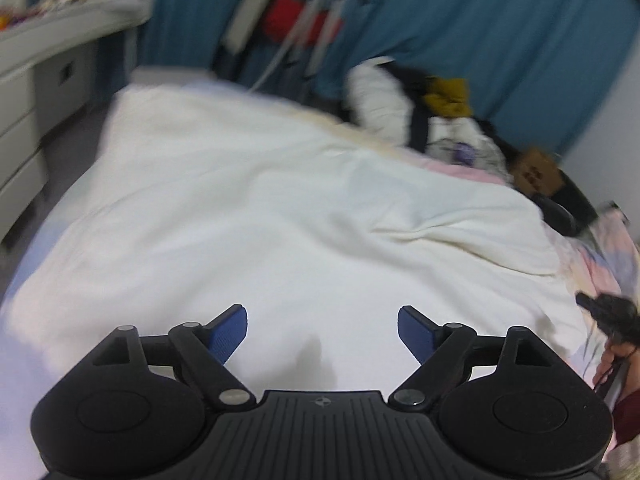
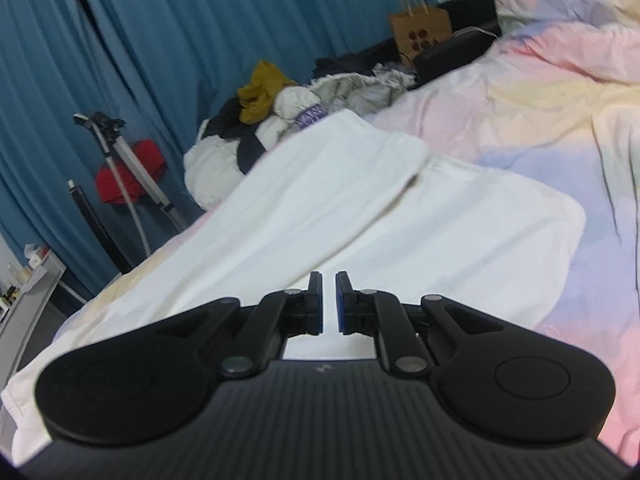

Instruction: Fold clothes

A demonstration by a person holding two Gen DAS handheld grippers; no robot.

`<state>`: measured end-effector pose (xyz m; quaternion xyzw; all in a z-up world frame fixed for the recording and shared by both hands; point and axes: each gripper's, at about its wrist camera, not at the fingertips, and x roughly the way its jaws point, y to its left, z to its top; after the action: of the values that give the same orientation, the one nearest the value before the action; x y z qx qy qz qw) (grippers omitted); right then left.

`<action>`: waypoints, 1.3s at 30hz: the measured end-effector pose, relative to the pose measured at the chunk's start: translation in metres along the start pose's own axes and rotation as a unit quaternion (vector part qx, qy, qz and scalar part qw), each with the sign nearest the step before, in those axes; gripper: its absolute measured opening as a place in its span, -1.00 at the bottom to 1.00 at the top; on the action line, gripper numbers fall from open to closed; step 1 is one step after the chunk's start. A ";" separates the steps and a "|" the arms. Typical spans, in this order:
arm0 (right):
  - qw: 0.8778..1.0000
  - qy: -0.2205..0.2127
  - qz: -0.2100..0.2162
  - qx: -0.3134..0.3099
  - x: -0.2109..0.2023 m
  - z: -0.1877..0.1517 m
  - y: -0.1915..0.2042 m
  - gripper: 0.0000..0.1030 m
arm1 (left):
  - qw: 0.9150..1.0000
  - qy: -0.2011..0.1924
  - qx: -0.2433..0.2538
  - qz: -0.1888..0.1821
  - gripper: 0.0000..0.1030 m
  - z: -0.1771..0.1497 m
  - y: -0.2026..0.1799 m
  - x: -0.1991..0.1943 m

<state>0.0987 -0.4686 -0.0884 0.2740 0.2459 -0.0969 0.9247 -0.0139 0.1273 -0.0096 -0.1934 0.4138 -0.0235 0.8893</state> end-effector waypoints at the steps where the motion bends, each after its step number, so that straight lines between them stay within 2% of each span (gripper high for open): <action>1: 1.000 0.002 0.000 0.006 0.000 0.000 -0.003 -0.80 | 0.999 0.014 -0.029 0.005 0.65 0.001 0.013 -0.005; 4: 1.000 0.001 -0.006 0.020 -0.001 0.000 -0.011 -0.80 | 0.989 0.055 -0.136 0.001 0.70 0.004 0.053 -0.016; 7: 0.999 0.000 -0.017 0.033 -0.001 0.000 -0.017 -0.80 | 0.972 0.089 -0.219 0.009 0.71 0.002 0.084 -0.016; 12: 0.998 0.012 -0.038 0.049 0.003 -0.002 -0.028 -0.80 | 0.945 0.133 -0.298 0.017 0.71 -0.008 0.110 0.010; 15: 0.997 0.013 -0.051 0.056 0.004 -0.004 -0.033 -0.80 | 0.936 0.149 -0.317 0.033 0.70 -0.010 0.123 0.026; 19: 0.996 0.013 -0.067 0.064 0.005 -0.004 -0.040 -0.80 | 0.920 0.136 -0.362 0.062 0.69 -0.015 0.146 0.026; 23: 0.993 0.008 -0.093 0.069 0.009 -0.004 -0.047 -0.80 | 0.909 0.097 -0.395 0.086 0.68 -0.018 0.162 0.011; 29: 0.985 -0.011 -0.134 0.105 0.010 -0.002 -0.069 -0.80 | 0.906 0.049 -0.415 0.067 0.64 -0.020 0.177 0.009; 33: 0.978 -0.031 -0.149 0.144 0.004 -0.002 -0.088 -0.80 | 0.912 0.013 -0.408 0.040 0.64 -0.021 0.175 0.003; 36: 0.972 -0.040 -0.162 0.168 0.003 -0.003 -0.099 -0.80 | 0.914 -0.036 -0.404 -0.001 0.64 -0.025 0.172 -0.009; 39: 0.965 -0.047 -0.177 0.189 0.003 -0.003 -0.109 -0.80 | 0.912 -0.095 -0.395 -0.059 0.64 -0.031 0.156 -0.020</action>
<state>0.0654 -0.5576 -0.1425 0.3905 0.2240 -0.3166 0.8349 -0.0691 0.2653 -0.0697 -0.5540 0.2906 0.1076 0.7727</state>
